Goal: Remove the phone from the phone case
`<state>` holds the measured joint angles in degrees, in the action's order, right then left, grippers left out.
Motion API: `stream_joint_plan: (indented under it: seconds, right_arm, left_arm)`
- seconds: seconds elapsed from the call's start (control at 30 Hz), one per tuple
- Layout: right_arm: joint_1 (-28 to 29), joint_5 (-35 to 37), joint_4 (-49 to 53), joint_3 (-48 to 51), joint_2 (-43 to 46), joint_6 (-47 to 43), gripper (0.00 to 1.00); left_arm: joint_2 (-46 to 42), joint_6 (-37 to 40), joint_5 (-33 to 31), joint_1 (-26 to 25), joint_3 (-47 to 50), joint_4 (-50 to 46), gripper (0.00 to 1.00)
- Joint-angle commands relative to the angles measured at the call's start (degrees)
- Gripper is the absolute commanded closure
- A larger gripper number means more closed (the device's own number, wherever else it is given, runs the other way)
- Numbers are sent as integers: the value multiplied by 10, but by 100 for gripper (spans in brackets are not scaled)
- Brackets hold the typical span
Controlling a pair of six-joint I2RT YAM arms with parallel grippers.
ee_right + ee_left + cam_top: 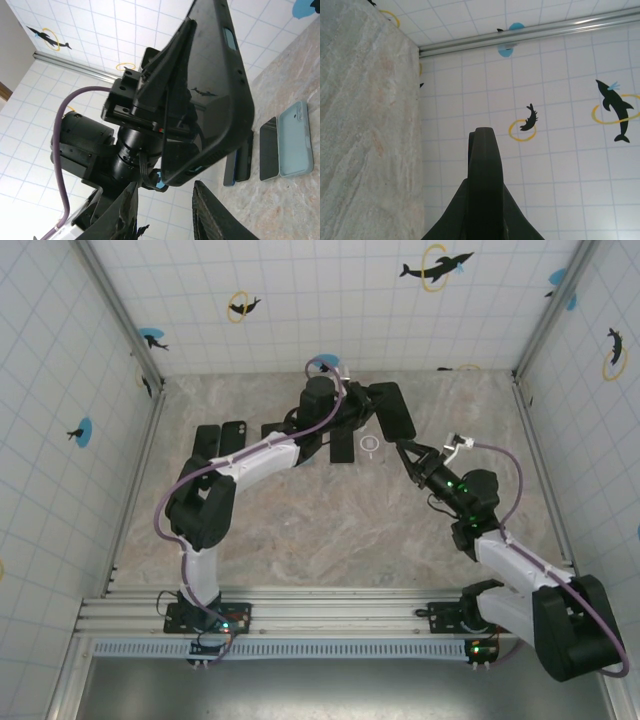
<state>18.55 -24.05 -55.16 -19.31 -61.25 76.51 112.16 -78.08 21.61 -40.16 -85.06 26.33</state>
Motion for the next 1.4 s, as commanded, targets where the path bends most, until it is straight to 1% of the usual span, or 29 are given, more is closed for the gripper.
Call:
stream_joint_plan:
  seconds: [0.0, 0.47, 0.87, 0.97, 1.07, 1.17, 1.3, 1.37]
  right_arm:
    - [6, 5, -44, -6, -14, -4, 68]
    - [21, 5, -90, -20, -49, 12, 73]
    - [25, 10, -118, -21, -66, 29, 74]
    - [27, 10, -116, -22, -68, 29, 77]
    - [26, 16, -117, -15, -66, 34, 79]
    - [26, 16, -115, -16, -68, 35, 83]
    - [23, 16, -66, -15, -58, 11, 88]
    - [20, 42, -54, -11, -54, 5, 89]
  left_arm:
    - [-38, -18, -9, -5, -2, 59, 100]
    - [-35, -14, 0, -11, -14, 58, 100]
    - [-40, -10, 2, -13, -14, 56, 100]
    - [-43, -9, 2, -14, -13, 56, 100]
    - [-45, -8, 4, -15, -12, 60, 100]
    - [-45, -10, 5, -15, -11, 63, 100]
    - [-41, -21, 17, -18, -28, 67, 100]
    - [-42, -17, 20, -19, -39, 55, 100]
